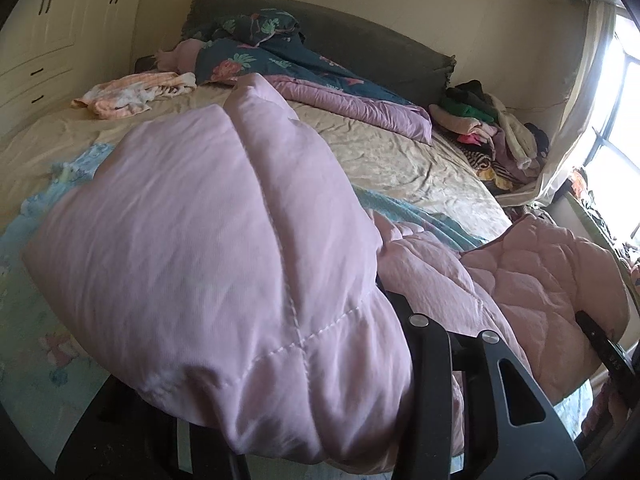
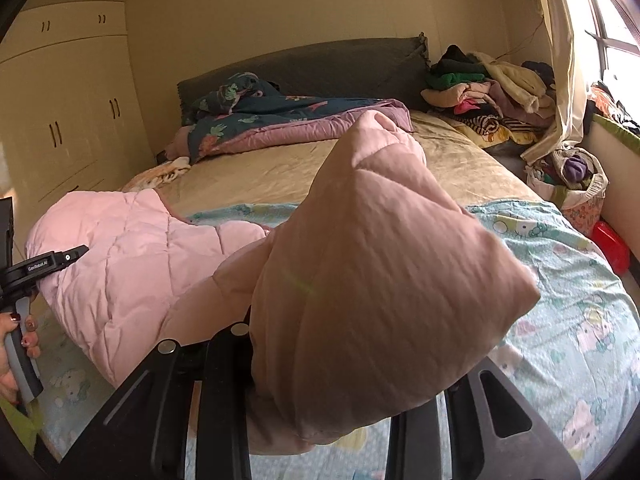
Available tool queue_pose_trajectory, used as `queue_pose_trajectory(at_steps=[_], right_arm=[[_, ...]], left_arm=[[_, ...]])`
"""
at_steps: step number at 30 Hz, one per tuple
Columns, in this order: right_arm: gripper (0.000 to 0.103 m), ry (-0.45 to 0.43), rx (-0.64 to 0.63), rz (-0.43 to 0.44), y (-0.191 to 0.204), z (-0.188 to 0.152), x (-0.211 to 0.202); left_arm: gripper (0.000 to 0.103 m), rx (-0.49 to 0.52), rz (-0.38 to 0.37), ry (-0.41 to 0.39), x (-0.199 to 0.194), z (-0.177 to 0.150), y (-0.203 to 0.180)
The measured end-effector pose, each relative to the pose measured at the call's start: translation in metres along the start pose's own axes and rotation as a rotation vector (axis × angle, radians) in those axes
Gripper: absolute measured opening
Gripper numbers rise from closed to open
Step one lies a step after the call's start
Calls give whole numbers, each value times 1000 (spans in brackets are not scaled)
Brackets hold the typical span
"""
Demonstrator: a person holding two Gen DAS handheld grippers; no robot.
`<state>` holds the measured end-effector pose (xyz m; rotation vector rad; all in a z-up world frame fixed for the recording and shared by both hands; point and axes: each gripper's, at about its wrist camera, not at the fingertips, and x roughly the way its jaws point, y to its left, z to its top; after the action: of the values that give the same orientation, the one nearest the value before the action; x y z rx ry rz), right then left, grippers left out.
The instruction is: Fold large clothes
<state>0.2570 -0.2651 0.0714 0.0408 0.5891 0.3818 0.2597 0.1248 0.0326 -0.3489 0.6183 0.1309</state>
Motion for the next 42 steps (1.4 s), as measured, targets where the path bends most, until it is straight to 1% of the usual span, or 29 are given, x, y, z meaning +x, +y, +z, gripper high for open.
queue_pose_trajectory(at_steps=[12,21,28,35,39,42], right_arm=[[28,7,-1,3,9,-37,-47],[28,24,9,-3,15,-71,-73],[32,64,48,-29,7,-97,-73],[37,109,123,-64,-6,-127,-64],[42,140,187,-73,-18,-143,-55],[48,156,236,-72,-25,-152,-50]], left_arm=[[35,10,2,7,-46,-44,7],[36,11,7,26,-65,-73,21],[40,-5,20,64,-63,-99,36],[43,-12,34,78,-59,-121,46],[45,-24,33,81,-58,-133,51],[47,-32,28,76,-60,-140,54]])
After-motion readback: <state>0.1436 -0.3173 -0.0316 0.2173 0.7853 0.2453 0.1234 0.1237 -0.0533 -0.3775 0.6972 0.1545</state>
